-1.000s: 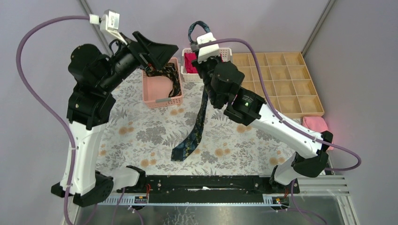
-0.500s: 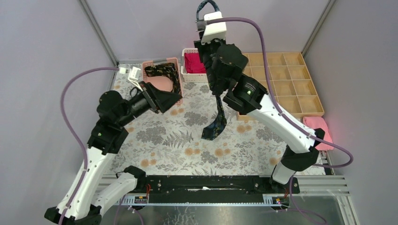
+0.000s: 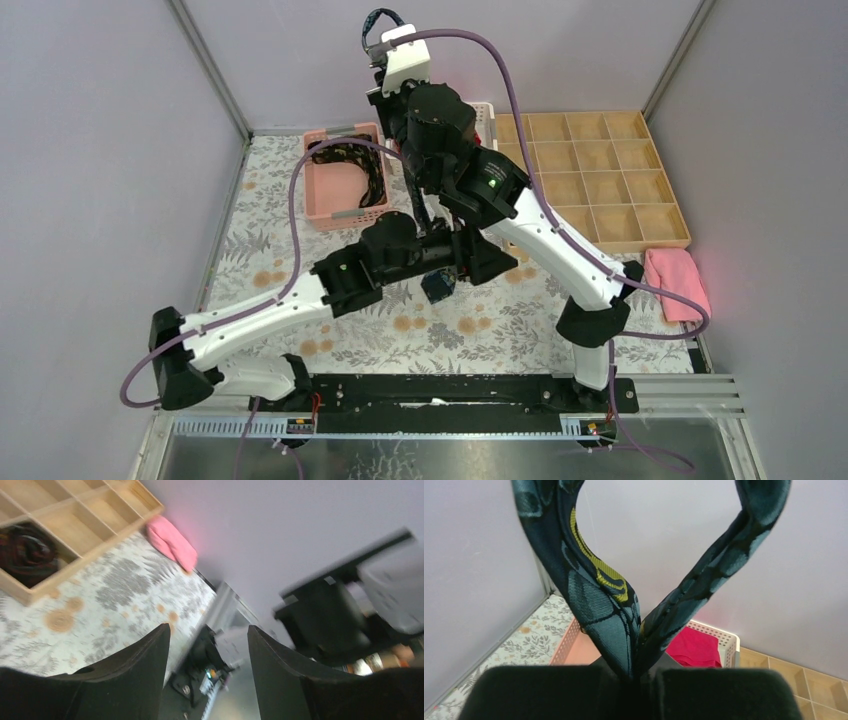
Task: Roll the ties
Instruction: Flatten out the tie at the center of the board.
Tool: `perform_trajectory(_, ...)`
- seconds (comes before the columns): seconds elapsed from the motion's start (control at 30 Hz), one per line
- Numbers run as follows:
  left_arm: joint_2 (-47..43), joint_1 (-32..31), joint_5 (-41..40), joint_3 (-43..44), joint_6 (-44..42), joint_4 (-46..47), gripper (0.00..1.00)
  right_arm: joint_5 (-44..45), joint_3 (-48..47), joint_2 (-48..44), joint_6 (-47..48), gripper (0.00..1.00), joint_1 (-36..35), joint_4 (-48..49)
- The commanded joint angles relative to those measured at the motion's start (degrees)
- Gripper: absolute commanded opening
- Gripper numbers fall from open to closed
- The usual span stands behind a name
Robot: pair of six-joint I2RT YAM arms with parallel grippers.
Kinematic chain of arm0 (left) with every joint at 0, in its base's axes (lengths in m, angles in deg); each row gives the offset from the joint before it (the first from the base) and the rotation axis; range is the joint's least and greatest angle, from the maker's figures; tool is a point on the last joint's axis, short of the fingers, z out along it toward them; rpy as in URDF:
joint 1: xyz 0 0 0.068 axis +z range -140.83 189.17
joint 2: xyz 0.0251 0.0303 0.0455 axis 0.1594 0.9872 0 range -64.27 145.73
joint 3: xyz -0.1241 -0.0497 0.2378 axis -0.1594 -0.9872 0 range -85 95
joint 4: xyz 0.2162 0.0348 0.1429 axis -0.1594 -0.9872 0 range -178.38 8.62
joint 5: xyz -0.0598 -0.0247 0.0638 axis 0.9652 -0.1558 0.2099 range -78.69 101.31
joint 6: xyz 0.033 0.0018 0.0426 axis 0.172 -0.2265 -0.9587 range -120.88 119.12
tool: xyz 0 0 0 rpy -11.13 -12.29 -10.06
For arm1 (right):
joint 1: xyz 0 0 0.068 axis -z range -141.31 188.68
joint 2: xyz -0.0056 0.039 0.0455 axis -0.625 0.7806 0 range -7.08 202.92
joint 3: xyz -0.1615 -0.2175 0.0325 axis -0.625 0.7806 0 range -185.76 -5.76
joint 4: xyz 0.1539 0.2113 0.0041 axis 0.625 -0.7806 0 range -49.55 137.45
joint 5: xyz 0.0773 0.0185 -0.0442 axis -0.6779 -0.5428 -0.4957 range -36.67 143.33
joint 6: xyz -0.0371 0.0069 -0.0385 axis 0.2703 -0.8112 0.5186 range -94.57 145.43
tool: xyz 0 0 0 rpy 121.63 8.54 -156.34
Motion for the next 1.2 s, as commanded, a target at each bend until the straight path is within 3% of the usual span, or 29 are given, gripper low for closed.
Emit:
perform_trajectory(0.0,2.5,0.0,-18.7,-2.1,1.2,11.1,0.65,-2.0,1.7,-5.0,-2.0,0.00,-1.3,2.1)
perform_trajectory(0.33,15.5,0.1,-44.2,-4.3,2.3,23.3,0.65,-6.7,18.8,-20.5,-6.9,0.00,-1.4,7.6)
perform_trajectory(0.57,14.5,-0.2,-63.9,-7.7,4.4,20.5,0.65,-4.9,28.0,-28.7,-7.6,0.00,-1.4,10.3)
perform_trajectory(0.67,11.2,0.1,-72.0,-9.0,4.4,15.1,0.67,-3.8,31.8,-32.6,-9.1,0.00,-1.4,10.5)
perform_trajectory(0.83,2.6,0.1,-77.4,-9.7,5.2,3.0,0.67,-0.5,35.7,-35.5,-11.7,0.00,-1.4,7.5)
perform_trajectory(1.0,-5.5,0.8,-85.6,-13.1,7.2,-7.6,0.69,-1.6,45.3,-39.3,-16.4,0.00,-1.4,9.5)
perform_trajectory(1.17,-13.4,3.0,-92.4,-13.6,19.8,-26.6,0.70,-2.2,50.6,-39.4,-19.6,0.00,-1.4,11.7)
